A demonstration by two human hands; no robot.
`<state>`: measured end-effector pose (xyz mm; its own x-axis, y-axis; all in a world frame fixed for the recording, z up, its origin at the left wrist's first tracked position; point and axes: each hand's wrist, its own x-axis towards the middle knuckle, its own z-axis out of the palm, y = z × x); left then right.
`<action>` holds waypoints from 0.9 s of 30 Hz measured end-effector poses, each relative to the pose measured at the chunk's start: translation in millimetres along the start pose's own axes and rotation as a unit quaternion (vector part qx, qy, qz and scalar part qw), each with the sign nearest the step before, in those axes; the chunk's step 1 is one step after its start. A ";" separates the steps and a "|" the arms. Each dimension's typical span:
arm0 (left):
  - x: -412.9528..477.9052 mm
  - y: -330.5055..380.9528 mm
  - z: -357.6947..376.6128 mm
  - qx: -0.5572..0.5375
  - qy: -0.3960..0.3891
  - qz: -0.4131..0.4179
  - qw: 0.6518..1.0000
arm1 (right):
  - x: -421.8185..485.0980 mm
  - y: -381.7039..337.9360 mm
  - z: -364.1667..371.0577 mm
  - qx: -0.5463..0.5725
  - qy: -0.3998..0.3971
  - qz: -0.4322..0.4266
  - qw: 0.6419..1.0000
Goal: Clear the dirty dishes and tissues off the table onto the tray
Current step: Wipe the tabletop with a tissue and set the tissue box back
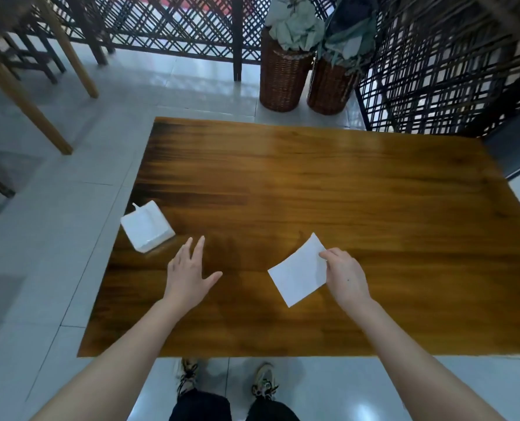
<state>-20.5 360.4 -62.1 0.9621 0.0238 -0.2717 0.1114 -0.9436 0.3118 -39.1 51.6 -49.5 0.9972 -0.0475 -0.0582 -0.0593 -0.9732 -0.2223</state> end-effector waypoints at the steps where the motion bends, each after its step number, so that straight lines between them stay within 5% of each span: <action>1: -3.1 8.7 2.6 -0.006 -0.002 -0.001 1.000 | -1.3 0.6 1.7 -0.004 -0.014 -0.010 1.000; 6: -10.8 40.5 12.4 -0.028 -0.012 0.018 0.999 | -7.6 -5.5 16.8 0.045 -0.113 -0.112 0.986; 9: -6.0 46.1 15.7 -0.024 -0.017 0.026 0.999 | -8.3 -3.5 24.7 0.080 -0.142 -0.090 0.983; 16: 26.1 37.3 22.6 -0.006 -0.069 0.055 0.996 | 7.3 11.0 54.5 -0.039 -0.230 -0.146 0.961; 27: 58.3 48.8 31.6 0.044 -0.142 0.124 0.981 | 39.2 19.1 64.0 0.017 -0.195 -0.089 0.977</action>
<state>33.2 305.3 -91.4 0.8477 -0.2916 -0.4431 -0.1515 -0.9336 0.3246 -4.1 45.6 -118.2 0.8986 0.2168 -0.3815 0.1044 -0.9501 -0.2941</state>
